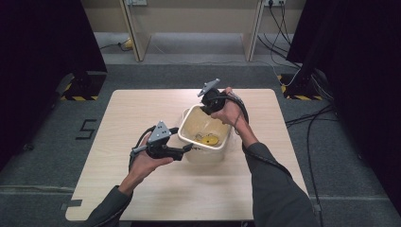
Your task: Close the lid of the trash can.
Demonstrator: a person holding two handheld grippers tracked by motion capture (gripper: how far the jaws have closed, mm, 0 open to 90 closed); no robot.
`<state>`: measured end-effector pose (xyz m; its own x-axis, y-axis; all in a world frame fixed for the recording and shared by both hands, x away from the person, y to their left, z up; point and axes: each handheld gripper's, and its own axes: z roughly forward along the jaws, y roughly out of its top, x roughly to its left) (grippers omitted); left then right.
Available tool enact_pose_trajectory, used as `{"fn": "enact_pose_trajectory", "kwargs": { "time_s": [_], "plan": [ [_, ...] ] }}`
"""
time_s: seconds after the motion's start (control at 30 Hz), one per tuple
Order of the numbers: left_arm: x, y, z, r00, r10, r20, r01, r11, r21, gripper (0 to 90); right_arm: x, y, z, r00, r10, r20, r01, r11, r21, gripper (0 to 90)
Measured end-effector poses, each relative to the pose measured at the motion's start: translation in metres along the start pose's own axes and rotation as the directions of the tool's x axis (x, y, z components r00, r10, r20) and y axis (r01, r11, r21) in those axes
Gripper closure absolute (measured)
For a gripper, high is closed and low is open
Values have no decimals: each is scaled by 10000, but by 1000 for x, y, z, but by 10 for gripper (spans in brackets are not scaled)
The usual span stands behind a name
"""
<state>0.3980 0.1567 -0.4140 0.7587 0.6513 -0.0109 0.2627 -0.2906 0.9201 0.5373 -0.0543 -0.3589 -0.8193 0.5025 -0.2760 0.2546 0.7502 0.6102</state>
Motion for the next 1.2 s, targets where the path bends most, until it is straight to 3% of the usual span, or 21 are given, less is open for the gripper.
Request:
{"fn": "enact_pose_trajectory", "kwargs": {
  "time_s": [0.2,0.7,0.8,0.9,1.0,1.07,1.17,1.2],
  "plan": [
    [-4,-1,1,10000,95,23,-95,9999,126,182,6,7,5,9991,-413,29,413,9991,-89,717],
    [-6,-4,0,9998,112,188,-117,9996,269,211,18,13,11,9983,-579,-13,578,9976,-388,638],
    [-6,-4,0,9998,91,203,-97,9996,270,218,19,14,12,9995,-309,-45,307,9985,-443,592],
    [-6,-4,0,9998,129,179,-134,9994,311,217,18,12,6,9999,101,53,-96,9961,-880,495],
    [-6,-4,1,9998,97,146,-101,9995,294,215,15,10,-3,9974,704,125,-684,9901,-1223,427],
    [-6,-4,1,9999,77,145,-81,9995,308,215,13,10,-5,9962,861,133,-836,9874,-1340,404],
    [-5,-4,-1,9999,82,123,-86,9994,337,215,6,2,-24,9818,1888,193,-1824,9668,-1788,371],
    [-4,-4,-1,9999,46,117,-50,9995,324,215,4,-3,-30,9720,2337,230,-2259,9574,-1802,371]
  ]
}}
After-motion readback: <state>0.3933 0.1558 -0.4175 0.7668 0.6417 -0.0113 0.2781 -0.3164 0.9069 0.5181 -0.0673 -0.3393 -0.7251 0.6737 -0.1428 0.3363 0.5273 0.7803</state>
